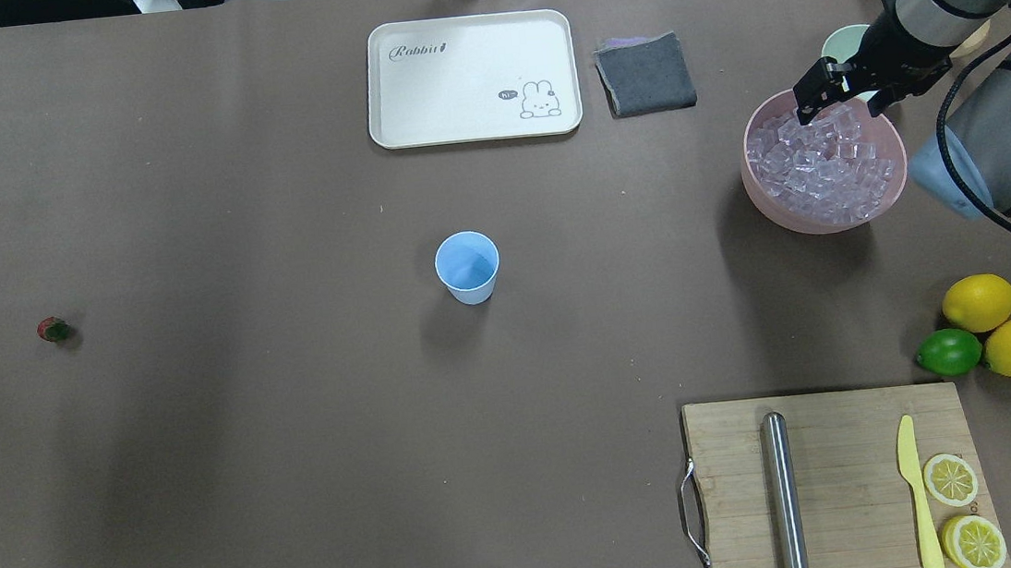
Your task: Put ice and strawberries in cup
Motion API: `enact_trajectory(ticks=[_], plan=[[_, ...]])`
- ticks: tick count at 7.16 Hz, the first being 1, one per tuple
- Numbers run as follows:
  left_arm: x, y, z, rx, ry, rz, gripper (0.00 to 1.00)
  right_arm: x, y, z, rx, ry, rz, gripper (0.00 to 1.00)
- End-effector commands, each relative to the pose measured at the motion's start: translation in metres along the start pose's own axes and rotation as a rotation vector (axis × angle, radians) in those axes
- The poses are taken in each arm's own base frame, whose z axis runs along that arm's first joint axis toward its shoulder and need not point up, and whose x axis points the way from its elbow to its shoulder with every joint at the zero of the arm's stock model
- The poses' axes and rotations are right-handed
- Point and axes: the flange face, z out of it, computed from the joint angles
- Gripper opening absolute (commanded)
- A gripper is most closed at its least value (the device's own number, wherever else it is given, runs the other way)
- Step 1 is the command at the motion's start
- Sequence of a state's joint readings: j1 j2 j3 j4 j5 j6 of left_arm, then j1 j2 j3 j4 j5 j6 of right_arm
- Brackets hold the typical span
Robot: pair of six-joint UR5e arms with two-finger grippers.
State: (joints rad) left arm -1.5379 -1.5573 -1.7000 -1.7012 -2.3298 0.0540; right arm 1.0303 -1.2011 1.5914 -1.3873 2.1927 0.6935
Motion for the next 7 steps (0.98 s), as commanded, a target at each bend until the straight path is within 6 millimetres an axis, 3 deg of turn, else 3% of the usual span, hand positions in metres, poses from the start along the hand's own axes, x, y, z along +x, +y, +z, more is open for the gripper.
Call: enact_trajectory(ticks=[1, 7], plan=[[0.001, -0.001, 0.000, 0.001, 0.000, 0.002, 0.98, -0.001, 0.004, 0.020, -0.018, 0.026, -0.005, 0.92], [0.002, -0.004, -0.002, 0.006, -0.001, 0.005, 0.98, 0.000, 0.013, 0.056, -0.075, 0.053, 0.005, 0.93]])
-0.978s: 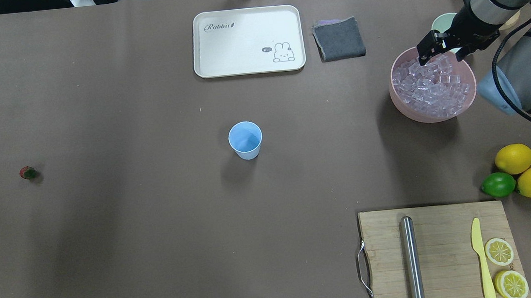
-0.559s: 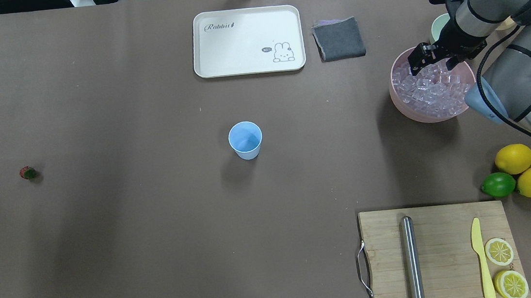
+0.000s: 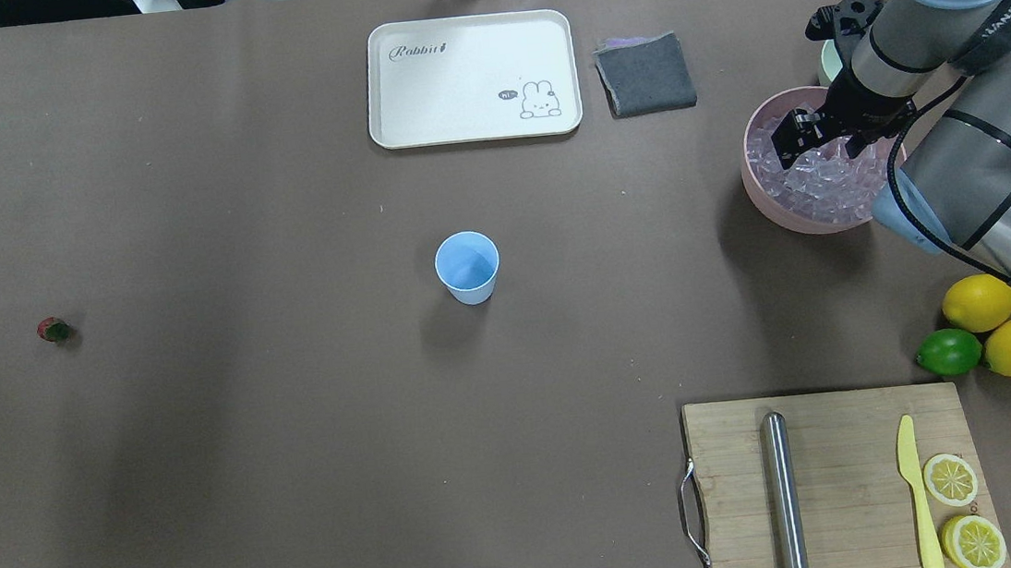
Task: Put ice and strawberries in cup
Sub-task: 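Lower the right gripper into the pink bowl and grasp an ice cube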
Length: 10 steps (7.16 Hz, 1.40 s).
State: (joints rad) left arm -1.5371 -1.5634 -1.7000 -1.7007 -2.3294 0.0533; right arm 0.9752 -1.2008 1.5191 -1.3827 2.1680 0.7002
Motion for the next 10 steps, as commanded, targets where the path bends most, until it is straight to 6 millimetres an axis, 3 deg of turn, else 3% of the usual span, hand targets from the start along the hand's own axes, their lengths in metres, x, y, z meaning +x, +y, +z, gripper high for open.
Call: enact_trajectory(ticks=[1, 5, 6, 7, 8, 9, 10], plan=[[0.0005, -0.0001, -0.0004, 0.001, 0.001, 0.001, 0.98, -0.0027, 0.0040, 0.0086, -0.015, 0.005, -0.002, 0.92], [0.0018, -0.0013, -0.0019, 0.004, 0.000, 0.003, 0.98, 0.0036, 0.0103, 0.0170, -0.031, 0.012, 0.003, 0.92], [0.0020, -0.0007, -0.0020, 0.004, 0.000, 0.003, 0.98, 0.0036, 0.0103, 0.0170, -0.031, 0.012, 0.003, 0.82], [0.0024, -0.0017, -0.0026, 0.007, 0.000, 0.005, 0.98, 0.0026, 0.0104, 0.0158, -0.029, 0.011, 0.001, 0.57], [0.0023, -0.0016, -0.0025, 0.006, 0.000, 0.004, 0.98, -0.0015, 0.0094, 0.0124, -0.024, 0.005, -0.004, 0.25], [0.0023, -0.0016, -0.0025, 0.006, 0.000, 0.004, 0.98, -0.0039, 0.0096, 0.0106, -0.026, -0.004, -0.006, 0.08], [0.0028, -0.0018, -0.0030, 0.007, 0.000, 0.005, 0.98, -0.0047, 0.0089, 0.0088, -0.024, -0.006, -0.007, 0.00]])
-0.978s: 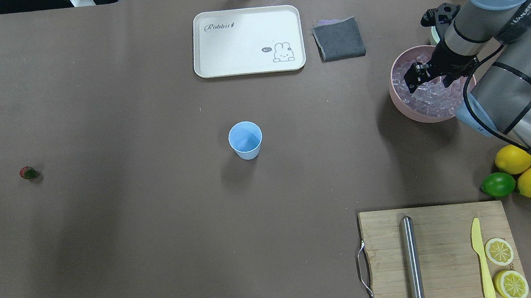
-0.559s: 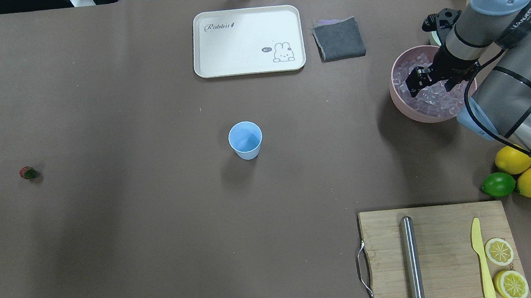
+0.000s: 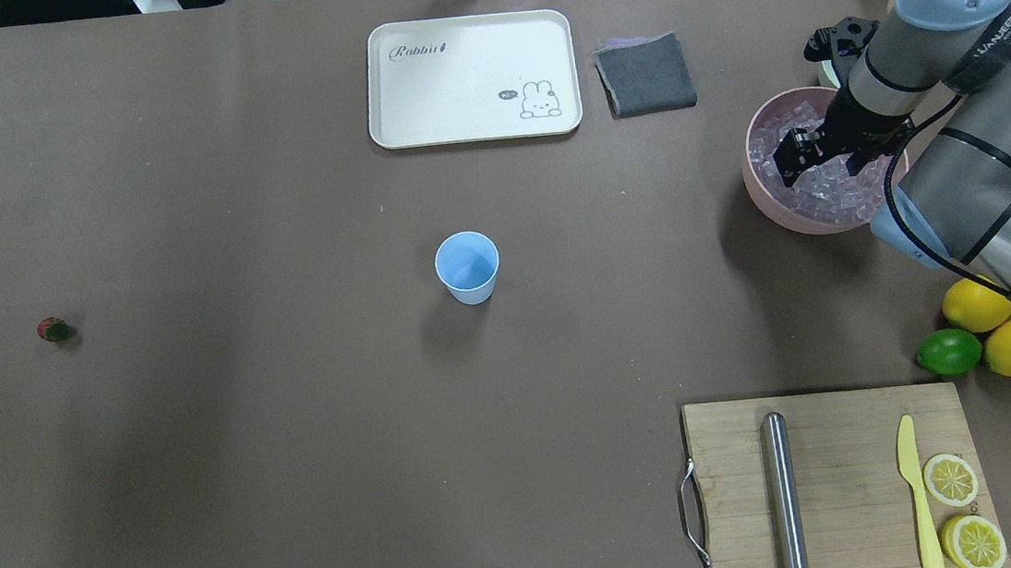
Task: Put ice and strawberries in cup
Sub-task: 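Lower the right gripper into the pink bowl and grasp an ice cube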
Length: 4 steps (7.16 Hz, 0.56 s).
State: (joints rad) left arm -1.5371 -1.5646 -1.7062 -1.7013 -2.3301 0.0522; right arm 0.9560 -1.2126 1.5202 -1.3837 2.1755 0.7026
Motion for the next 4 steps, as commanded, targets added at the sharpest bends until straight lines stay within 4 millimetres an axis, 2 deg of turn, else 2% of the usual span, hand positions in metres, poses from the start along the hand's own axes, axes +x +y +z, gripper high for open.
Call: enact_trajectory(ticks=[1, 3, 4], plan=[[0.001, -0.001, -0.001, 0.003, 0.000, 0.003, 0.98, -0.001, -0.001, -0.003, 0.000, -0.006, 0.001, 0.00], [0.002, -0.002, -0.002, 0.005, 0.000, 0.005, 0.98, 0.003, -0.007, -0.013, 0.004, -0.018, 0.012, 0.00], [0.003, -0.004, -0.003, 0.006, 0.000, 0.006, 0.98, 0.005, -0.010, -0.028, 0.010, -0.044, 0.020, 0.00]])
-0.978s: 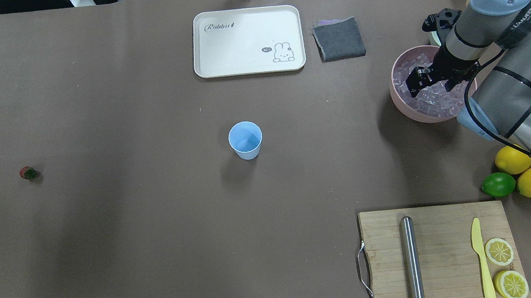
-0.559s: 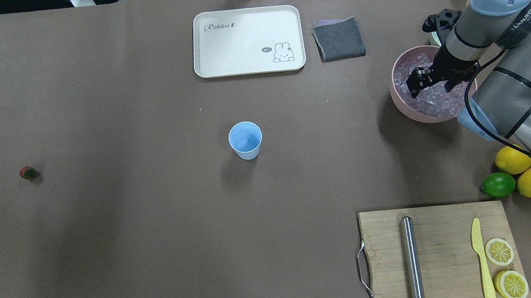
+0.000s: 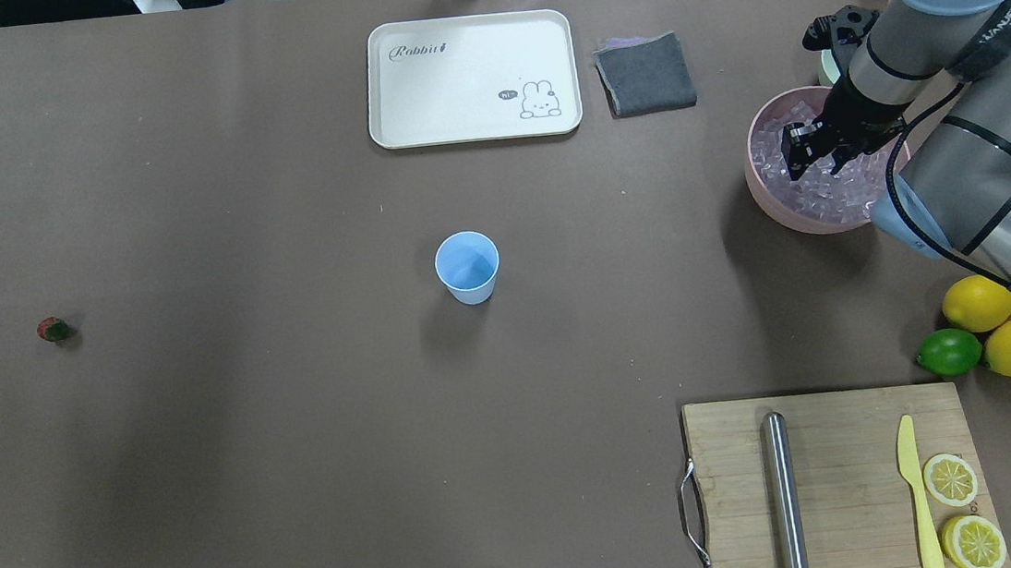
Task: Put ice and strawberries in cup
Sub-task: 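Lower the right gripper into the pink bowl and grasp an ice cube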
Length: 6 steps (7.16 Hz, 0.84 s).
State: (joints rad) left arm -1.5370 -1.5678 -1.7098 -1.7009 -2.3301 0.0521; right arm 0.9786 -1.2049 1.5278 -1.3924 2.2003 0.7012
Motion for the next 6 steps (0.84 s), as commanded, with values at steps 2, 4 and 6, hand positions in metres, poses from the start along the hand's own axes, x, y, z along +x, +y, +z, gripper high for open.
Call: enact_trajectory(ticks=[2, 4, 6], plan=[[0.001, -0.002, -0.001, 0.003, 0.000, 0.003, 0.98, 0.002, -0.006, -0.048, 0.024, -0.086, 0.007, 0.00], [0.000, -0.002, -0.001, 0.002, -0.002, 0.002, 0.98, -0.030, -0.014, -0.080, 0.067, -0.139, -0.036, 0.00], [0.000, -0.001, 0.000, 0.000, -0.002, 0.001, 0.98, -0.108, -0.005, -0.100, 0.044, -0.254, 0.054, 0.00]])
